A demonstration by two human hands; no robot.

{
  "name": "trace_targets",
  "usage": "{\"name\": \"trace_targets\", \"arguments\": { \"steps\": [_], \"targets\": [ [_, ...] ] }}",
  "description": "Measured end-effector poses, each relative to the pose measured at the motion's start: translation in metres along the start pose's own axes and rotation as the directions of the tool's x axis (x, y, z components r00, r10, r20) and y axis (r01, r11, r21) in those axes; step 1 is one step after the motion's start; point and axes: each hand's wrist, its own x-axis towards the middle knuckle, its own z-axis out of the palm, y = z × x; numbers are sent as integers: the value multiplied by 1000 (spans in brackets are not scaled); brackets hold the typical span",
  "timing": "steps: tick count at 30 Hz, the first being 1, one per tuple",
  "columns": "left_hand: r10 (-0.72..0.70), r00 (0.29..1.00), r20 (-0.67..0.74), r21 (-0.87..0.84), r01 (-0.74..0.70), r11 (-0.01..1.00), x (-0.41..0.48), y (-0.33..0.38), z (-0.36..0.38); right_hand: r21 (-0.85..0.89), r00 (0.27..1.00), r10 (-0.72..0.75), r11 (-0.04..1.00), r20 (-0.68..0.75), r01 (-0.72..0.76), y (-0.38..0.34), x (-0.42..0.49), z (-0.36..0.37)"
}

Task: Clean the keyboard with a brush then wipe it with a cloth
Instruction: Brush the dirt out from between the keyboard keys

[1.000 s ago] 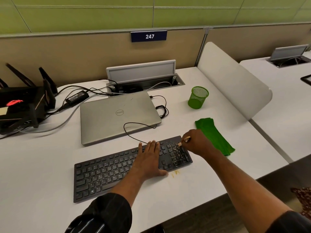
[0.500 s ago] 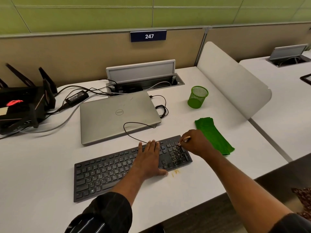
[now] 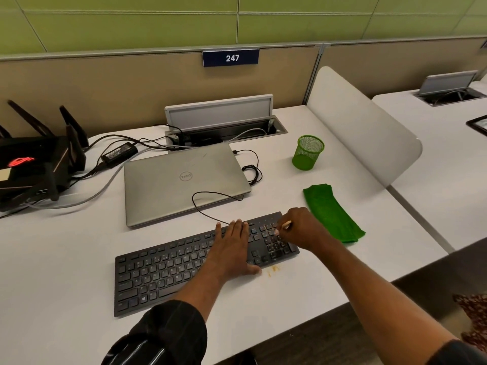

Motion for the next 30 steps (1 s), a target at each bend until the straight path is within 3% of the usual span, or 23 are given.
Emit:
{"name": "trace_targets", "arguments": {
  "steps": [6, 9, 14, 19, 24, 30],
  "targets": [
    [-3, 1000, -6, 1, 3, 1000, 0, 1, 0, 158, 999, -2, 987, -45, 9, -12, -1, 0],
    [-7, 1000, -7, -5, 7, 1000, 0, 1, 0, 89, 1000, -27, 996, 6, 26, -9, -3, 6],
    [-4, 1000, -8, -3, 4, 1000, 1, 0, 1, 72, 997, 76, 995, -17, -75, 10, -1, -1],
    [1, 1000, -11, -6, -2, 1000, 2, 0, 3, 126, 996, 65, 990, -60, -57, 5, 2, -5],
    [2, 1000, -10, -11, -3, 1000, 2, 0, 3, 69, 999, 45, 997, 7, -46, 8, 0, 3],
    [-1, 1000, -9, -17, 1, 1000, 1, 0, 2, 53, 998, 56, 997, -34, -54, 15, 3, -1]
  ]
}}
